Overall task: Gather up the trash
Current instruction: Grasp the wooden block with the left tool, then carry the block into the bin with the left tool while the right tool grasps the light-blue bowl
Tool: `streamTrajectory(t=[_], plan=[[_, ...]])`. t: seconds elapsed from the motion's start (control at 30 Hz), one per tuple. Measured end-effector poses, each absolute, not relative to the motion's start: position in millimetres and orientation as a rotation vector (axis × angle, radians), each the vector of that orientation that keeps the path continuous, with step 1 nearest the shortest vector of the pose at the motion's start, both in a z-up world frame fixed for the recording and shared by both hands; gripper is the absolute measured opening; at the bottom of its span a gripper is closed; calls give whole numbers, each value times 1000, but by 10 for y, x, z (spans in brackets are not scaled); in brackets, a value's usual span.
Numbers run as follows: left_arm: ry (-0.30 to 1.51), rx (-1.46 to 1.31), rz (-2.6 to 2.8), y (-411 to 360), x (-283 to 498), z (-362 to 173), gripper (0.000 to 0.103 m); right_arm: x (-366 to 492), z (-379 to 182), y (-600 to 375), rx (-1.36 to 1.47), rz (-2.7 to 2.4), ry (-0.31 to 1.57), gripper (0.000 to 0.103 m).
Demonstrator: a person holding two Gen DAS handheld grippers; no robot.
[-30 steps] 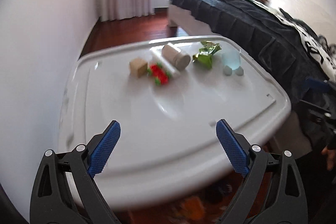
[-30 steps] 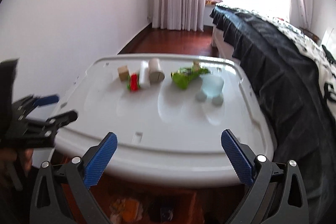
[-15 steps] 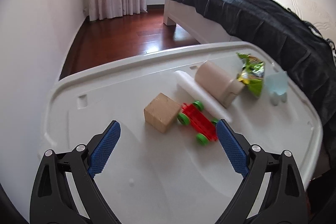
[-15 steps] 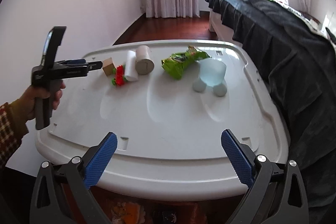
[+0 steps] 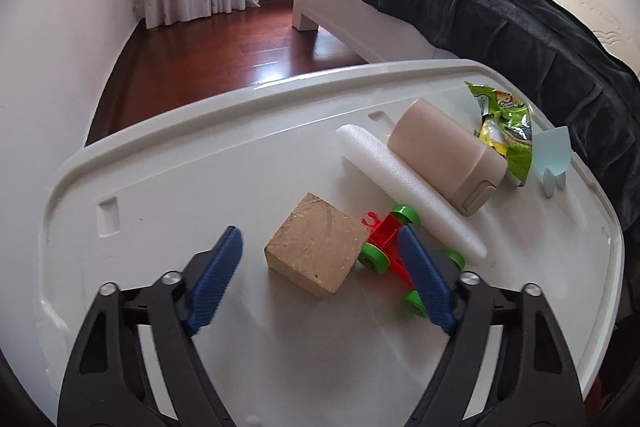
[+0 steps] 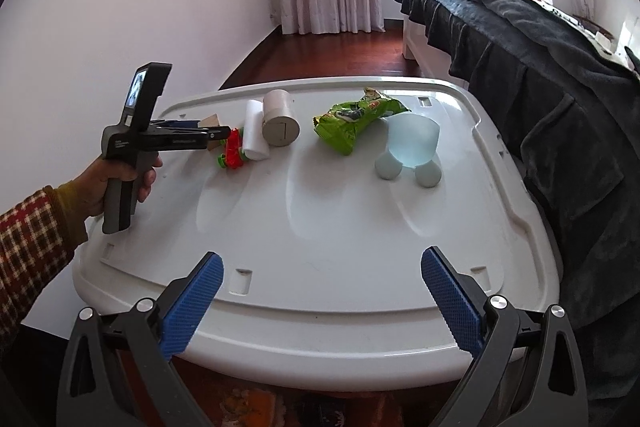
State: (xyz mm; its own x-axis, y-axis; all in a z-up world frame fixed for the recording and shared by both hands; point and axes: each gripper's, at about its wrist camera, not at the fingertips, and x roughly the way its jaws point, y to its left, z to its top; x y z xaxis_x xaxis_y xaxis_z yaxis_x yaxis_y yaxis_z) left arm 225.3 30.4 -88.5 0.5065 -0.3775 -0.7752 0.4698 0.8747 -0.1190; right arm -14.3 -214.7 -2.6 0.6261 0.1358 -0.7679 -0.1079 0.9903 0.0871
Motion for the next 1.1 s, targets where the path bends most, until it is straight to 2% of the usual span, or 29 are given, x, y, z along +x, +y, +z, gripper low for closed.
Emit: streamTrajectory(t=[0.13,0.3,0.73,1.1], plan=[[917,82,-503,315,2282,-913,66,-154,-29,-2157,40,146,884,98],[922,56,-486,320,2284,-894,46,-168,-8,-2174,48,151,873,98],[935,19,-401,435,1989,-736,46,-19,-35,-2286,45,120,870,98],[875,12,-350,497,1337,-258,46,1005,-277,-2519,-57,10,855,98]])
